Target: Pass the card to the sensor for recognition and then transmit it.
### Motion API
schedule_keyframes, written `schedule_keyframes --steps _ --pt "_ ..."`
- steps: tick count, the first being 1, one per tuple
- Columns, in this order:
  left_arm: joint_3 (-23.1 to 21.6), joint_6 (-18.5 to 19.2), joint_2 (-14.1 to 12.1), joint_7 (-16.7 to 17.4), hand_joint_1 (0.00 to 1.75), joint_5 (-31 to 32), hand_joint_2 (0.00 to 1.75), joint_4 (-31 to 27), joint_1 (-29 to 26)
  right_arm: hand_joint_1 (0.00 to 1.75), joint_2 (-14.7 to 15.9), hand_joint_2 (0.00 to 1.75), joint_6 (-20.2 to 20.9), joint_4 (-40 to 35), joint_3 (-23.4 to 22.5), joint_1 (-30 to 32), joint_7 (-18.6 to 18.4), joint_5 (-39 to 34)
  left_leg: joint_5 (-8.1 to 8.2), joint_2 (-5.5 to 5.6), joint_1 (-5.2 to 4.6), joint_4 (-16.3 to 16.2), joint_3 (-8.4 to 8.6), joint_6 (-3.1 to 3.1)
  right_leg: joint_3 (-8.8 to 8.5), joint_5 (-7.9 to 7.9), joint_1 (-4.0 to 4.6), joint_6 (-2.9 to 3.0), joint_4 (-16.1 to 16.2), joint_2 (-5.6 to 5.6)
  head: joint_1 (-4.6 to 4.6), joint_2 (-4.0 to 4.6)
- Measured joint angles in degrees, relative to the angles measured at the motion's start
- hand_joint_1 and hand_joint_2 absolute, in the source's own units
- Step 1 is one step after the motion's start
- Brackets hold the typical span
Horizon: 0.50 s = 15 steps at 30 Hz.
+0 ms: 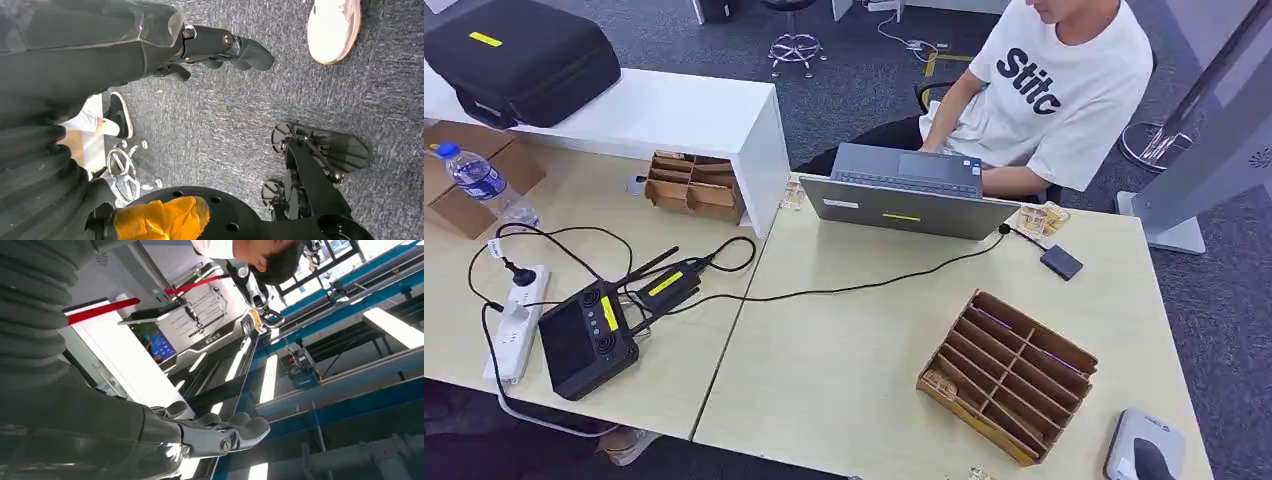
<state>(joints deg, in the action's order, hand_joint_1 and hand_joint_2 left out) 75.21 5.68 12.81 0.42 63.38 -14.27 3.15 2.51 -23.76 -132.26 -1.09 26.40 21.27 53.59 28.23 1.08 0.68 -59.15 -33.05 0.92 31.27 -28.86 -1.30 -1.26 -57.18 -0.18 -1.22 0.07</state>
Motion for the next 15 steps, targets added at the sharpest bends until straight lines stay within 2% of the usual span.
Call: schedule_keyframes --steps 15 --pt "0.0 0.0 0.0 0.0 0.00 0.0 1.75 0.0 0.0 0.00 0.0 1.75 0.0 0.0 0.0 0.0 0.0 0.0 0.00 0.00 0.00 0.0 0.00 0.00 0.00 0.00 0.00 0.00 0.0 0.00 0.00 0.00"
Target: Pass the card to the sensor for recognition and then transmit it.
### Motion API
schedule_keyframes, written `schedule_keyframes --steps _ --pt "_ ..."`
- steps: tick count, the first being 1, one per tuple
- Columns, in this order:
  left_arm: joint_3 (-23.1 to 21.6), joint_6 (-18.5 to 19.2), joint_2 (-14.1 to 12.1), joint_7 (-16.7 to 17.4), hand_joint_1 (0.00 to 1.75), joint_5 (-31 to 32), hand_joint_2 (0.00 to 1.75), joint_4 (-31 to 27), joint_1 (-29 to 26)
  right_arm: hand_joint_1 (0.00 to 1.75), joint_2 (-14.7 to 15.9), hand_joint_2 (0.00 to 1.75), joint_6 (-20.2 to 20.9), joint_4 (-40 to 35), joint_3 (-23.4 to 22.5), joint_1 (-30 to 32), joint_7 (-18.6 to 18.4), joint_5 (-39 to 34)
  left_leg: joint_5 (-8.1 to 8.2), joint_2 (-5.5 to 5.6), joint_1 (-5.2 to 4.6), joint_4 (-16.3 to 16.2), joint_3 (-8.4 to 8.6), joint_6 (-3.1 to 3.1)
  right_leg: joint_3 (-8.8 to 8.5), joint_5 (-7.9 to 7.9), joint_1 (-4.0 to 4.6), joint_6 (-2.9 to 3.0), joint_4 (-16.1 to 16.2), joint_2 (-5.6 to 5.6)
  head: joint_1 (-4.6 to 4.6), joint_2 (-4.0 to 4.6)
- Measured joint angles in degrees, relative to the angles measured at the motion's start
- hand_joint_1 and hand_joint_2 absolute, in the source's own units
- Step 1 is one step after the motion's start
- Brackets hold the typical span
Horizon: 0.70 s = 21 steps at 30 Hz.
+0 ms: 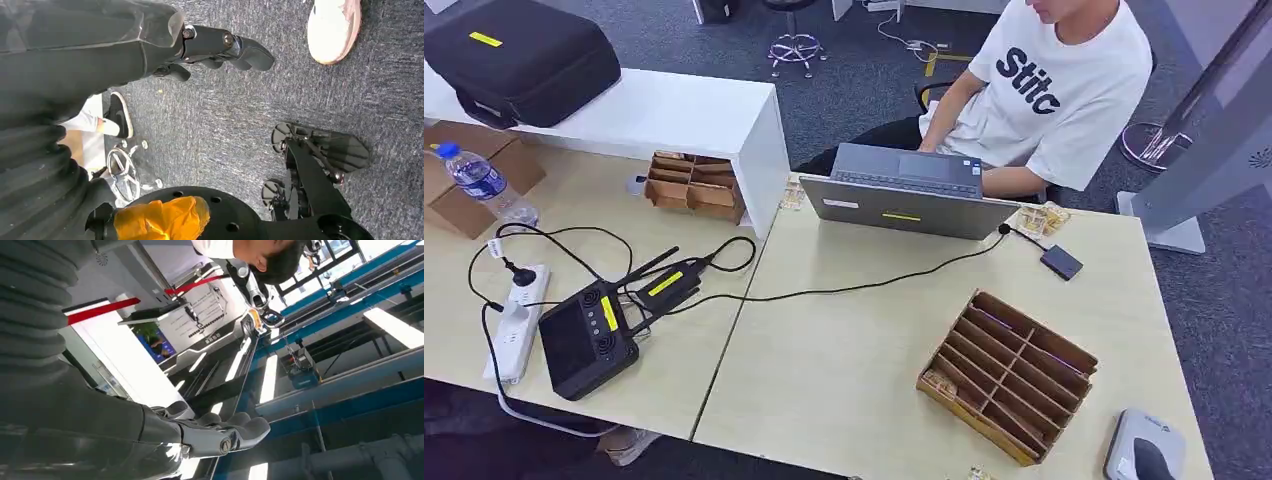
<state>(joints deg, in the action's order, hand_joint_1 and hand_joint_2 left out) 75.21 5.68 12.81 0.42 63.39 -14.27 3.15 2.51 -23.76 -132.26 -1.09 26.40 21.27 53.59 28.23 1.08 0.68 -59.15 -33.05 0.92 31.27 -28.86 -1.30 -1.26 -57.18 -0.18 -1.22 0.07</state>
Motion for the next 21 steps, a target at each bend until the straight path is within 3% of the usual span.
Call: schedule_keyframes --steps 9,11,13,14,16,21 --pt "0.0 0.1 0.0 0.0 0.00 0.3 1.75 0.0 0.0 0.00 0.0 1.75 1.2 0.0 0.0 -0.2 -0.8 0.8 0.00 0.01 0.00 0.1 -0.10 0.00 -0.08 -0.01 0.01 0.00 0.0 -0.01 0.00 0.00" --pt "-0.1 1.2 -0.2 0.1 0.00 2.6 1.75 0.0 0.0 0.00 -0.6 1.75 9.2 7.1 1.5 -5.9 -5.7 7.3 0.10 -0.56 0.18 0.1 -0.27 0.12 -0.15 0.09 0.20 0.14 0.1 0.51 -0.04 0.00" --pt "-0.2 1.9 -0.4 0.3 0.00 3.5 1.75 0.0 0.8 0.00 -1.7 1.75 17.0 19.5 3.8 -11.8 -7.3 11.0 0.18 -1.02 0.20 0.1 -0.03 0.17 -0.09 0.12 0.17 0.18 0.1 0.94 0.02 0.00" --pt "-0.2 1.9 -0.5 0.3 0.00 3.5 1.75 0.0 1.2 0.00 -2.1 1.75 16.5 23.1 5.0 -12.7 -7.3 11.1 0.02 -0.70 0.10 0.1 -0.05 -0.06 -0.15 0.04 0.11 0.00 0.1 0.73 0.00 0.00" --pt "-0.2 2.0 -0.8 0.3 0.00 3.6 1.75 0.0 1.0 0.00 -2.8 1.75 14.4 28.3 7.0 -15.0 -8.0 10.6 -0.10 -0.33 0.07 0.1 -0.09 0.08 -0.23 0.16 0.08 0.08 0.1 0.34 0.02 0.00" --pt "-0.2 2.1 -1.2 0.3 0.00 3.7 1.75 0.0 0.7 0.00 -2.8 1.75 14.6 32.7 8.9 -16.8 -9.4 9.8 -0.09 -0.25 0.08 0.1 -0.15 0.13 -0.19 0.12 0.09 0.08 0.1 0.30 0.04 0.00"
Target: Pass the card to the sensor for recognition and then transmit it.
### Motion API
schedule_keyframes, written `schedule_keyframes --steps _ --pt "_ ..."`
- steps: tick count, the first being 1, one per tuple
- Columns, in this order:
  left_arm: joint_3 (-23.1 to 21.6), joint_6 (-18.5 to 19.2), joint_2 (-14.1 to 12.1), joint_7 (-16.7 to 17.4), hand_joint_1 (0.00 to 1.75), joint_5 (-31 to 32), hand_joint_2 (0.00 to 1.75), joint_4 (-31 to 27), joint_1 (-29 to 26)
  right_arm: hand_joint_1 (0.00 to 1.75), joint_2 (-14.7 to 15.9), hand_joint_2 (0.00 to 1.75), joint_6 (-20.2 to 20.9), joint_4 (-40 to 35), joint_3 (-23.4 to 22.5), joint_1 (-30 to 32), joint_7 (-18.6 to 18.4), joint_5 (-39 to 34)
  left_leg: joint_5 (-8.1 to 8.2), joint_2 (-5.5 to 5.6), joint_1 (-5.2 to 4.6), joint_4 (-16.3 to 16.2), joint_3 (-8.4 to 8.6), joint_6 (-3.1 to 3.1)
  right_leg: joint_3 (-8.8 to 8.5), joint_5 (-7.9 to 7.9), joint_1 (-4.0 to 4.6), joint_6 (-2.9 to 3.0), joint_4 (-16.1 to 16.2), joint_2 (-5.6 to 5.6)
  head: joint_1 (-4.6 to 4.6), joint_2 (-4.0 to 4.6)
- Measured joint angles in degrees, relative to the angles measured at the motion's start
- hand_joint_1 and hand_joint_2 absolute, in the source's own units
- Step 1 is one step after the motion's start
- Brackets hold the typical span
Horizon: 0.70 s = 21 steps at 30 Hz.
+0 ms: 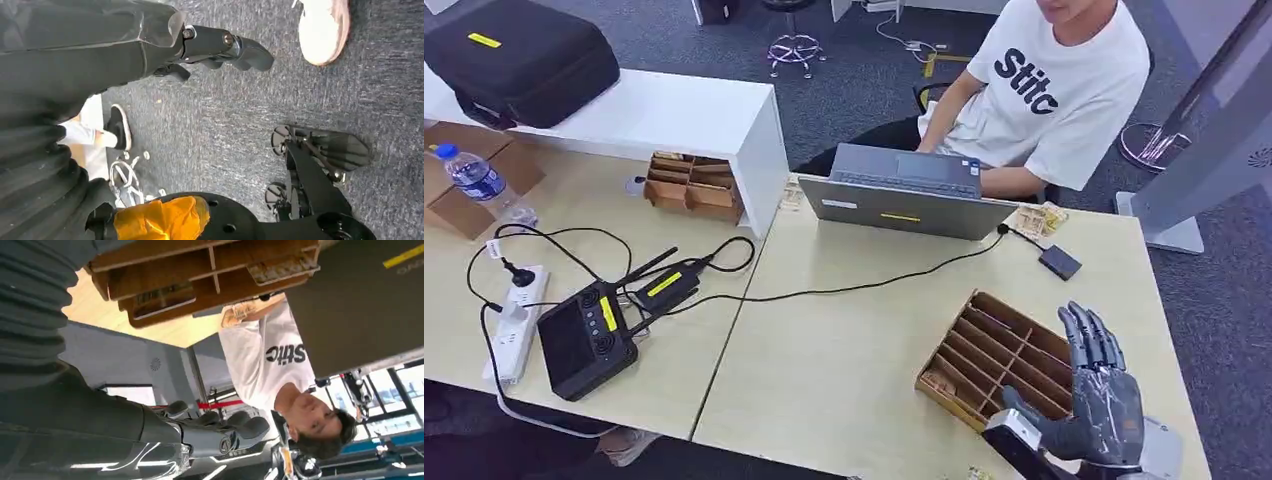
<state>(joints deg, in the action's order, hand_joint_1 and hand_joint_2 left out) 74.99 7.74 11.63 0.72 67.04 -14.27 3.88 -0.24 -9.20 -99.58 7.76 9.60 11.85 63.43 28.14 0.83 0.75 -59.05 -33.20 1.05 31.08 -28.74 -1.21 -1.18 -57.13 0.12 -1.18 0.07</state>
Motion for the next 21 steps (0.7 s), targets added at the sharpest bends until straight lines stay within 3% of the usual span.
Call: schedule_keyframes --steps 21 --pt "0.0 0.0 -0.3 0.0 0.00 0.0 1.75 0.0 0.0 0.00 0.0 1.75 0.0 3.0 1.4 -0.7 -0.1 -0.1 0.11 -0.01 -0.04 0.0 -0.02 -0.08 0.01 -0.10 -0.04 -0.04 0.0 0.00 -0.02 0.00"
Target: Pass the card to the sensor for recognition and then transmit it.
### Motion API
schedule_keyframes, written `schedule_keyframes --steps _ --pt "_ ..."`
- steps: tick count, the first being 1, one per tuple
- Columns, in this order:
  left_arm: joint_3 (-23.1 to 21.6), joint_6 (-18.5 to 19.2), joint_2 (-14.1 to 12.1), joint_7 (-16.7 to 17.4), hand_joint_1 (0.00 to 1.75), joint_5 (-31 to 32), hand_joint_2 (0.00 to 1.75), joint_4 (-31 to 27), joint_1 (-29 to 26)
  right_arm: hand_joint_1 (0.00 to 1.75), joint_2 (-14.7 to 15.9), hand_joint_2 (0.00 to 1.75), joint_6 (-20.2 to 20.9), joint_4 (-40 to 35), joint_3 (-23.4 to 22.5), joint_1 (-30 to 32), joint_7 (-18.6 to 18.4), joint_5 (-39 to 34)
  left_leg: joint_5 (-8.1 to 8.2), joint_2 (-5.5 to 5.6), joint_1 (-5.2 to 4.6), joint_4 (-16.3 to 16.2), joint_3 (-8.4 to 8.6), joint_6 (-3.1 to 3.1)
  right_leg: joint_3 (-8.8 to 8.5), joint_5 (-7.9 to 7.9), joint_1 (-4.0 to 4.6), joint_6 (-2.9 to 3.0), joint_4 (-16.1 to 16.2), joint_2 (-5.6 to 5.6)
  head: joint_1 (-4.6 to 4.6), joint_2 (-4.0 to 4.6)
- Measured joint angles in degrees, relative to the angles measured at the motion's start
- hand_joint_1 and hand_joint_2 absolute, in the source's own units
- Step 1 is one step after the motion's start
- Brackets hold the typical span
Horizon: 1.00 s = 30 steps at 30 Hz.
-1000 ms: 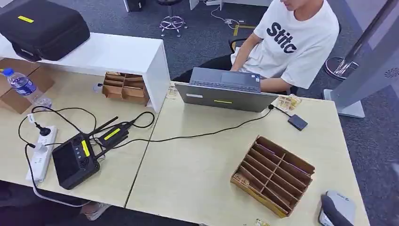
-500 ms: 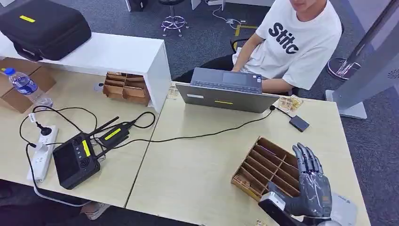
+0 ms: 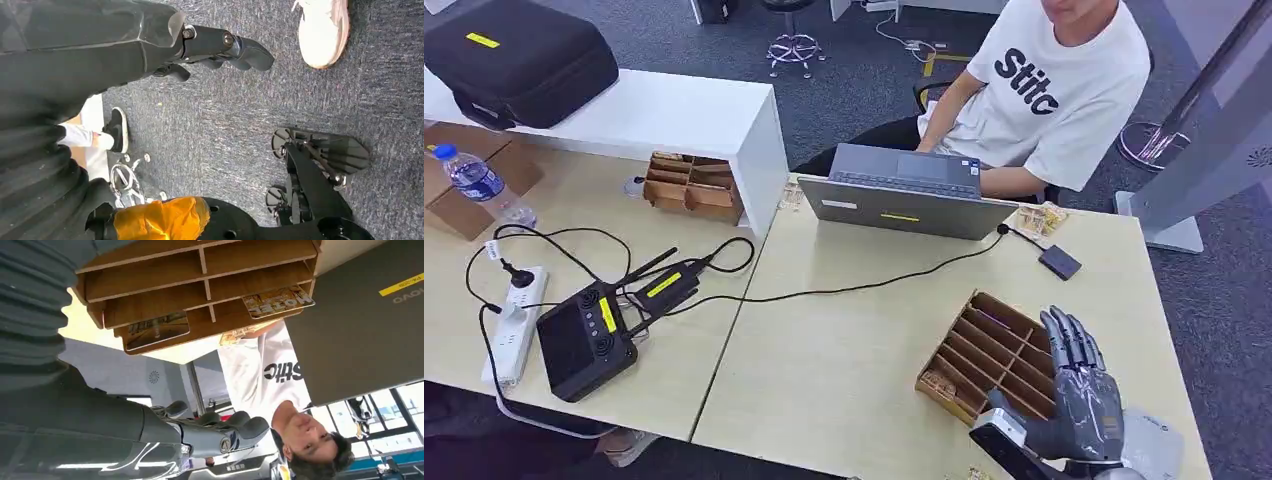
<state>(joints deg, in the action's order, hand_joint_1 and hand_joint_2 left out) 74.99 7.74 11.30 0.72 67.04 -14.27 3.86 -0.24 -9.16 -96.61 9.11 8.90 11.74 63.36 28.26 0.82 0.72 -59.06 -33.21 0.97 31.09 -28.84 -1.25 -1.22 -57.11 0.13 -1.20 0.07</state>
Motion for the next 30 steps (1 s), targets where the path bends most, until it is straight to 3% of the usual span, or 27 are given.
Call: schedule_keyframes --steps 18,30 --pt "0.0 0.2 0.0 0.0 0.00 0.5 1.75 0.0 0.0 0.00 0.0 1.75 -0.1 0.2 0.0 -0.5 -0.9 0.1 0.00 -0.01 0.00 0.0 0.00 0.00 0.00 0.00 0.00 0.00 0.0 0.01 0.00 0.00" --pt "-0.5 1.0 -0.5 0.0 0.00 1.4 1.75 0.0 0.0 0.00 0.0 1.75 -0.3 6.4 -6.6 -7.1 -1.3 2.1 -0.01 -0.01 -0.01 0.0 0.01 0.00 -0.01 0.01 0.00 0.00 0.0 0.01 0.00 0.00"
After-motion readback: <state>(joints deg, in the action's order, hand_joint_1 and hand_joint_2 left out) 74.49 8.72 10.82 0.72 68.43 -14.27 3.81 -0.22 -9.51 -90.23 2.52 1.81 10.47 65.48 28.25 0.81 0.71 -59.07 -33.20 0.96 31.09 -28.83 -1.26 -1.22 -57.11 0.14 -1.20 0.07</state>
